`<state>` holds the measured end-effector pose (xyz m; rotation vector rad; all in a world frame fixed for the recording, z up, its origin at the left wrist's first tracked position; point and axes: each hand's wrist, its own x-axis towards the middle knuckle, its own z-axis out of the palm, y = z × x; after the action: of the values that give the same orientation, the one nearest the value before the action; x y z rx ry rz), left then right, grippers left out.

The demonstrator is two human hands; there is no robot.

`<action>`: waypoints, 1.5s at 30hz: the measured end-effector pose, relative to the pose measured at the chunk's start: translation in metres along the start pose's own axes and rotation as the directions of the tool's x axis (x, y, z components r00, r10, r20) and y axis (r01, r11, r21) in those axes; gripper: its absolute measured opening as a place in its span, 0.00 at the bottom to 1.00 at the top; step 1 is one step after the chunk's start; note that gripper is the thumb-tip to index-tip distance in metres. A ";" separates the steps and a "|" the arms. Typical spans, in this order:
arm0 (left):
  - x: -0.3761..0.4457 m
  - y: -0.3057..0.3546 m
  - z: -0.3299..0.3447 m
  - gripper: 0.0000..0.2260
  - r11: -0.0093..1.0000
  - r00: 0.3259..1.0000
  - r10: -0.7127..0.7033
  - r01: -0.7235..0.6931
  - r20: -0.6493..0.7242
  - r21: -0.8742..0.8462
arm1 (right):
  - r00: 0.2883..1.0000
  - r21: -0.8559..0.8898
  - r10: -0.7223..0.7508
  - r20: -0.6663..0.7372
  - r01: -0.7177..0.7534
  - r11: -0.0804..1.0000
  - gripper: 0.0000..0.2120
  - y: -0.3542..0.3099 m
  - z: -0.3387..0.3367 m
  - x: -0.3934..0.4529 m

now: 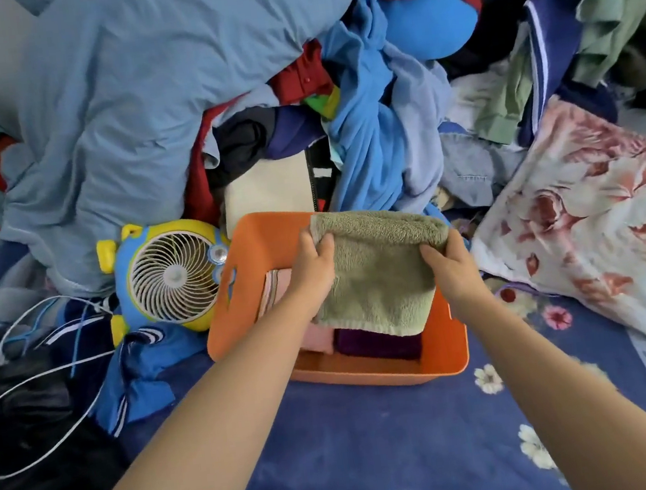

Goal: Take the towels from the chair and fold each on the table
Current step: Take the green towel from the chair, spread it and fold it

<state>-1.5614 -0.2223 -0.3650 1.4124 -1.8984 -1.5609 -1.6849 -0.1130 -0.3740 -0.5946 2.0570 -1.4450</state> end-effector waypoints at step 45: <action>0.147 -0.193 0.121 0.26 0.326 0.882 0.061 -0.459 0.466 0.826 | 0.933 -0.898 0.220 0.283 0.178 0.401 0.26 0.215 0.075 0.123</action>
<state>-1.6256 -0.2589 -0.6259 0.9652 -3.3419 -0.4509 -1.7372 -0.1740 -0.6197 -1.1419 2.3740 0.0633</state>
